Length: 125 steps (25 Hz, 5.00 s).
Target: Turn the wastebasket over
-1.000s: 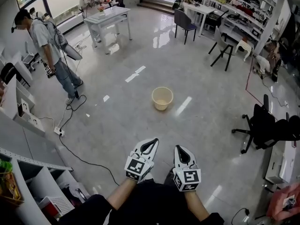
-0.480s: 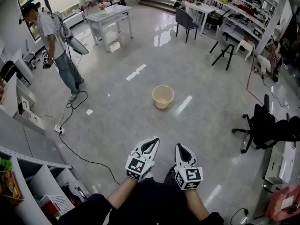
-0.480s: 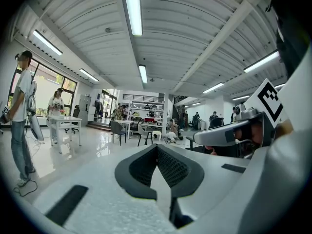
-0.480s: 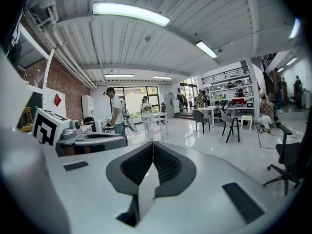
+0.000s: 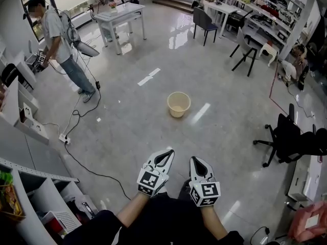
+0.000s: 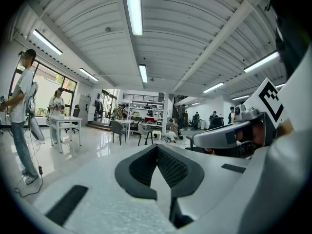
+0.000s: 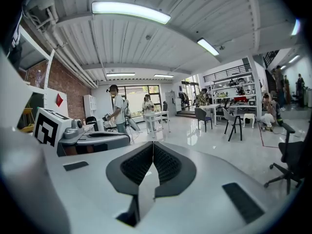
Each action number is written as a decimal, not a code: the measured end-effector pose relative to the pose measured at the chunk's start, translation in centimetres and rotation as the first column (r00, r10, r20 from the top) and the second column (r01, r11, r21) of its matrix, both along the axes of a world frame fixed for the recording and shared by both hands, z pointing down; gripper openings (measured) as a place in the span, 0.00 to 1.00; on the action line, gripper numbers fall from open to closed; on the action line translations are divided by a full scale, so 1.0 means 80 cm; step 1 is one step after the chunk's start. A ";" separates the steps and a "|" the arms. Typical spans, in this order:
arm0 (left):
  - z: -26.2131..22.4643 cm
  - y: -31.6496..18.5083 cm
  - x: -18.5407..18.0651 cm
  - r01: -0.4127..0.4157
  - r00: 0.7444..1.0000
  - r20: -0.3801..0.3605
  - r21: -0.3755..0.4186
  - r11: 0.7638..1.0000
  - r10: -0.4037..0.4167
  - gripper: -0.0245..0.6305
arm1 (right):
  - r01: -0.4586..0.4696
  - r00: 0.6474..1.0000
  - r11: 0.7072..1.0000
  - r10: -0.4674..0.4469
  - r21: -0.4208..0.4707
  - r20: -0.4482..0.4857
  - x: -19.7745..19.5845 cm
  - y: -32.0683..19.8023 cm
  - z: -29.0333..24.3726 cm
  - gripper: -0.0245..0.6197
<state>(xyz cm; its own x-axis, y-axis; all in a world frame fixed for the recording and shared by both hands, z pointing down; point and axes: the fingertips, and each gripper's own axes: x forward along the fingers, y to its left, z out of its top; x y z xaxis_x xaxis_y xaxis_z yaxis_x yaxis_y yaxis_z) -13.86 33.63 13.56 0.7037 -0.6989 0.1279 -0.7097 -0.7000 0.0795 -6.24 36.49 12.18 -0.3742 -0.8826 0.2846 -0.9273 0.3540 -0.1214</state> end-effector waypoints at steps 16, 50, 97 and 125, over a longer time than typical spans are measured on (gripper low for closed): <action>0.007 -0.011 -0.014 0.011 1.000 0.000 -0.022 1.000 -0.011 0.05 | 0.011 1.000 1.000 -0.011 -0.027 0.006 -0.010 -0.010 0.005 0.05; -0.005 -0.217 0.095 0.156 0.988 0.027 -0.044 0.987 -0.154 0.05 | 0.193 0.980 0.979 -0.190 -0.069 0.056 0.089 -0.223 0.006 0.05; 0.029 -0.575 0.187 -0.023 0.997 0.071 -0.089 0.996 0.030 0.05 | 0.034 0.997 0.986 -0.022 -0.164 0.073 0.181 -0.559 0.044 0.06; 0.187 -0.704 0.167 -0.029 0.994 0.102 -0.049 0.998 0.034 0.05 | 0.039 0.995 0.991 -0.028 -0.124 0.091 0.176 -0.692 0.193 0.06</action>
